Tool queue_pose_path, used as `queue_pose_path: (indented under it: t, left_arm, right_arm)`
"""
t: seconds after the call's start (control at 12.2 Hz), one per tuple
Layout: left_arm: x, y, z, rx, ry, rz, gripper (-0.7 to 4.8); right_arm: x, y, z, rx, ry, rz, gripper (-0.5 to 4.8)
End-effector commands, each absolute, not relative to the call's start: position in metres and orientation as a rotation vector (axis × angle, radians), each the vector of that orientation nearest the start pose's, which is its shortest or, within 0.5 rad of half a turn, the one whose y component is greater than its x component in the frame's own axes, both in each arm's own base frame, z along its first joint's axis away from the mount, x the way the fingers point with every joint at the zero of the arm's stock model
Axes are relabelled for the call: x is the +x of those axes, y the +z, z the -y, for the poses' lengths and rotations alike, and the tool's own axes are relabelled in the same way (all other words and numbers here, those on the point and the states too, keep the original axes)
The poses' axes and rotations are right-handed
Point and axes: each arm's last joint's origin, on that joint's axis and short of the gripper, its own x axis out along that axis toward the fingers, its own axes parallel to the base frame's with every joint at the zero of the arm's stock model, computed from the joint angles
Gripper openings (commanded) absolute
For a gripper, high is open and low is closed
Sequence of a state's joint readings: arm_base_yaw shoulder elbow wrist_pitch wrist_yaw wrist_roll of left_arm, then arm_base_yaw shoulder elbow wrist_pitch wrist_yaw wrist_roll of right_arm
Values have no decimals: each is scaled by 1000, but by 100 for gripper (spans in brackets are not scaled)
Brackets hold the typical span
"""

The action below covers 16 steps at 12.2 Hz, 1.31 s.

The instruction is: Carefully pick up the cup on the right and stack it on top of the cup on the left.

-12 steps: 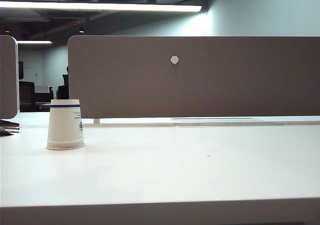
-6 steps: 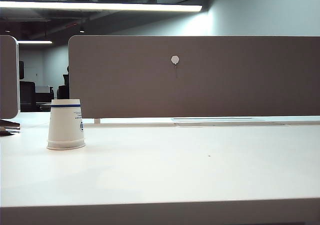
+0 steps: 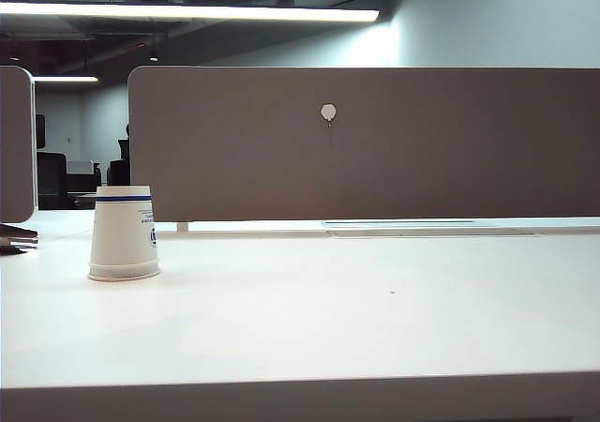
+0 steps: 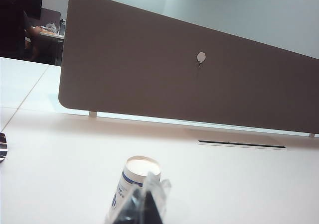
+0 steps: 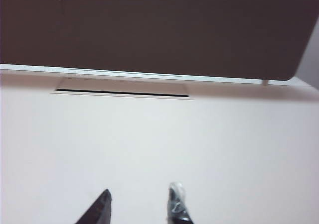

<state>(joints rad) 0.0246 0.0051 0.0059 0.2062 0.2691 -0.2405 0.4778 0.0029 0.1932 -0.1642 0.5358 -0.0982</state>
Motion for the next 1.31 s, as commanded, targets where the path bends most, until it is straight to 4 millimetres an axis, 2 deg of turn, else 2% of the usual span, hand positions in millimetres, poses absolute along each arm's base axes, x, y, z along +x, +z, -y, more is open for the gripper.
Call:
queue_pose_path:
  t: [0.08,0.49,1.07,1.31]
  left_arm:
    - [94,187,6,-203,-273,191,-6]
    - [94,187,5,-200,-272,191,-6]
    - [94,187,5,-200,-272,190,-6]
    - [94,187,5,-200,-273,190,-6]
  right_arm:
    - [78,209,-23,-86,-110,56,148]
    - [85,193,-20,-102,-182,39,148]
    - [87,190,-20,-105,-115,47,148]
    - [90,175,-21,-117,-110,7,148]
